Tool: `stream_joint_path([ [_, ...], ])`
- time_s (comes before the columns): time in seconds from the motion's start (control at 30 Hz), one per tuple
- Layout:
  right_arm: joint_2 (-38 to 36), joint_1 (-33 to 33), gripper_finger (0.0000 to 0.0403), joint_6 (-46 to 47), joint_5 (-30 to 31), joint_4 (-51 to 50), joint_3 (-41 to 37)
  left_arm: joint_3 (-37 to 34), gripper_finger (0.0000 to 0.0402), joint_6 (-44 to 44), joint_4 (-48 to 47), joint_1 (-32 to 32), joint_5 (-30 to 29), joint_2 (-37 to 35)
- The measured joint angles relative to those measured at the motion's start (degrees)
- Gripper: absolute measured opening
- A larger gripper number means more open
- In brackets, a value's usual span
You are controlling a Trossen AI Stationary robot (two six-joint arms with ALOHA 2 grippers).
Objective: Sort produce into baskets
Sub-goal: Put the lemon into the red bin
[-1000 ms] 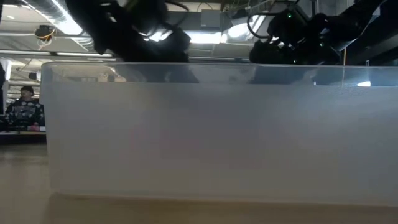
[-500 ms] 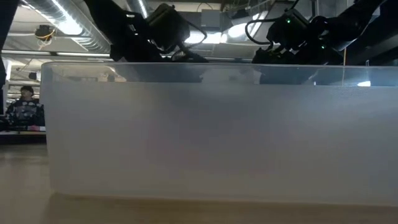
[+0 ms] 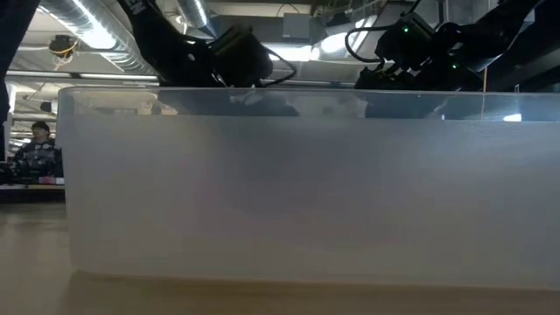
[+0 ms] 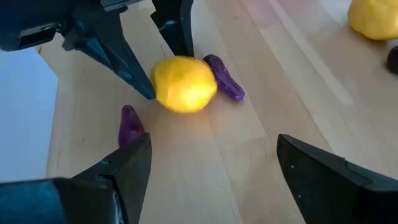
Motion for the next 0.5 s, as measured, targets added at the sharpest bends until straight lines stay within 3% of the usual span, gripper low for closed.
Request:
stream_joint_path([
  [0.27, 0.00, 0.00, 0.0309, -0.02, 0.10, 0.36, 0.00, 0.01, 0.0258, 7.91, 2.81, 0.02, -0.07, 1.21],
  [0.5, 0.22, 0.00, 0.0309, -0.18, -0.75, 0.55, 0.00, -0.01, 0.0194, 18.91, 5.17, 0.13, -0.07, 1.92],
])
